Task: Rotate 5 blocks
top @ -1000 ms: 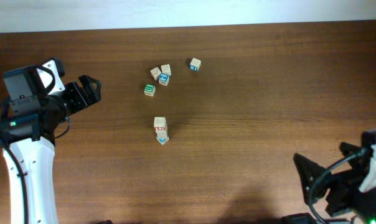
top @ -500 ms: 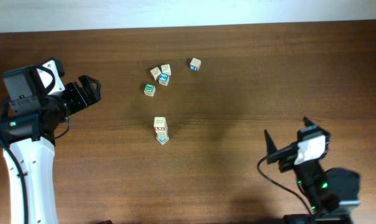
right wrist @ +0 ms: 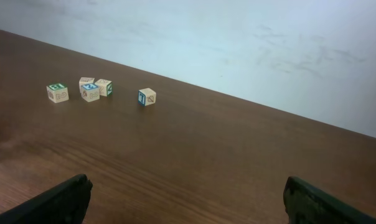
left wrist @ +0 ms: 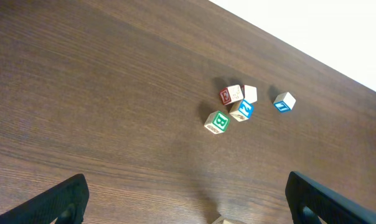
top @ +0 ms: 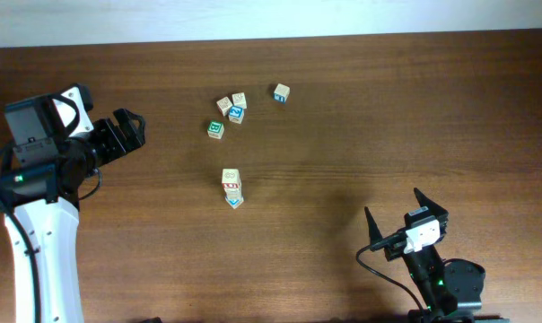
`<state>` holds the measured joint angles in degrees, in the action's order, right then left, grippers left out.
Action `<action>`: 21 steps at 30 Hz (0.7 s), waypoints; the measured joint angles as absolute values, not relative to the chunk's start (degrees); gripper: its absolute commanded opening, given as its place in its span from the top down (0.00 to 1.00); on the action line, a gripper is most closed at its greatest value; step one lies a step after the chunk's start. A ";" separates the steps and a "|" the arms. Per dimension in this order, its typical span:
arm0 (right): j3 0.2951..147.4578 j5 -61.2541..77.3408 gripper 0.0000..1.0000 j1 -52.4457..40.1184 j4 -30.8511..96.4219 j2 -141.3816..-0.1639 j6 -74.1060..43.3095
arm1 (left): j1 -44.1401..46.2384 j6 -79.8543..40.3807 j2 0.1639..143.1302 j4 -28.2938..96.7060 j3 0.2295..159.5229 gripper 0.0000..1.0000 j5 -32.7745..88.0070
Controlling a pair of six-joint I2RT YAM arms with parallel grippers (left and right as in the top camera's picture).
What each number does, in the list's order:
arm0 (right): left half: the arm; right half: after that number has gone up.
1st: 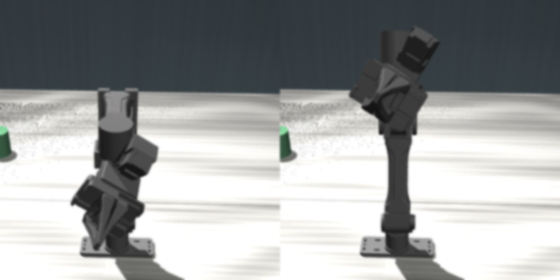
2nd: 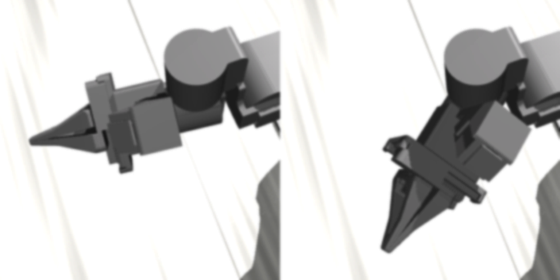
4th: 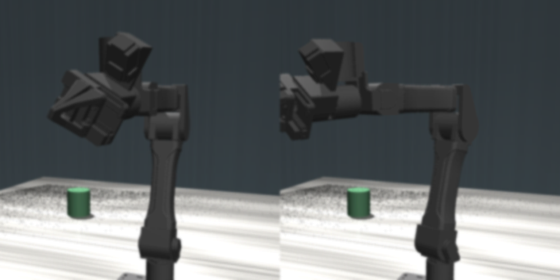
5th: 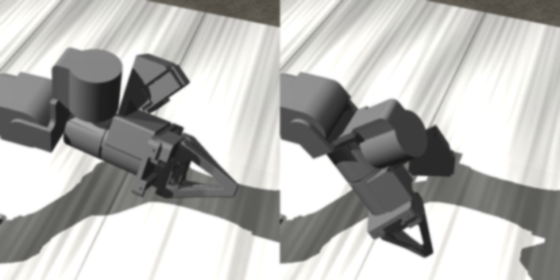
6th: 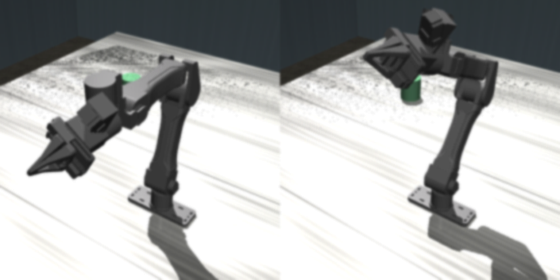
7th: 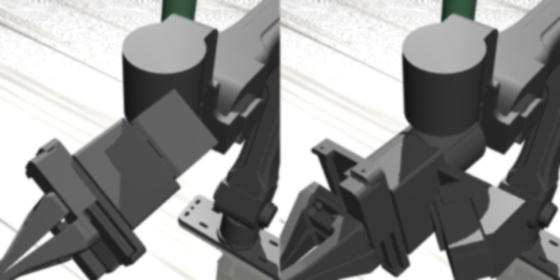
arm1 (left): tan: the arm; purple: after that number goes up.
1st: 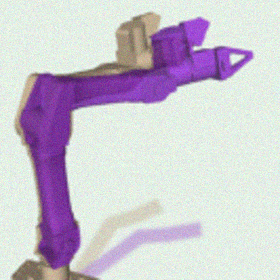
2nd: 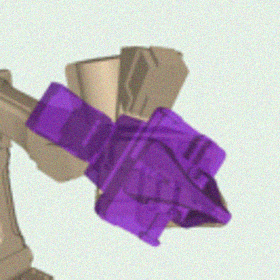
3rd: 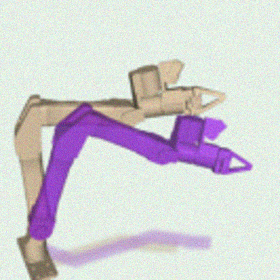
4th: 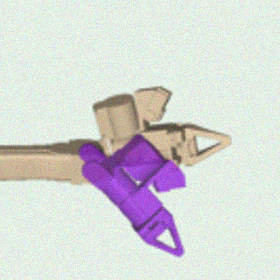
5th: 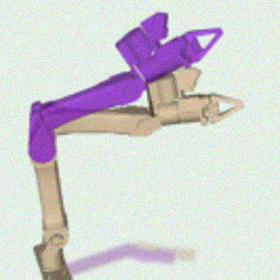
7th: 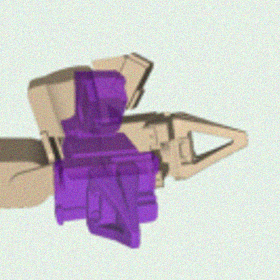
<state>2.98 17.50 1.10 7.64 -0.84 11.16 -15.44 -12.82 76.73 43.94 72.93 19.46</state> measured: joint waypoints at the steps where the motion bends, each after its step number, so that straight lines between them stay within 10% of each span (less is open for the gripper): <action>1: 2.98 17.50 0.02 1.10 7.64 -0.84 11.18 | -15.44 -12.82 76.73 43.94 72.93 0.01 19.46; 21: 2.94 17.50 0.02 1.10 7.62 -0.69 11.16 | -8.60 -12.53 59.33 33.17 54.22 0.01 5.32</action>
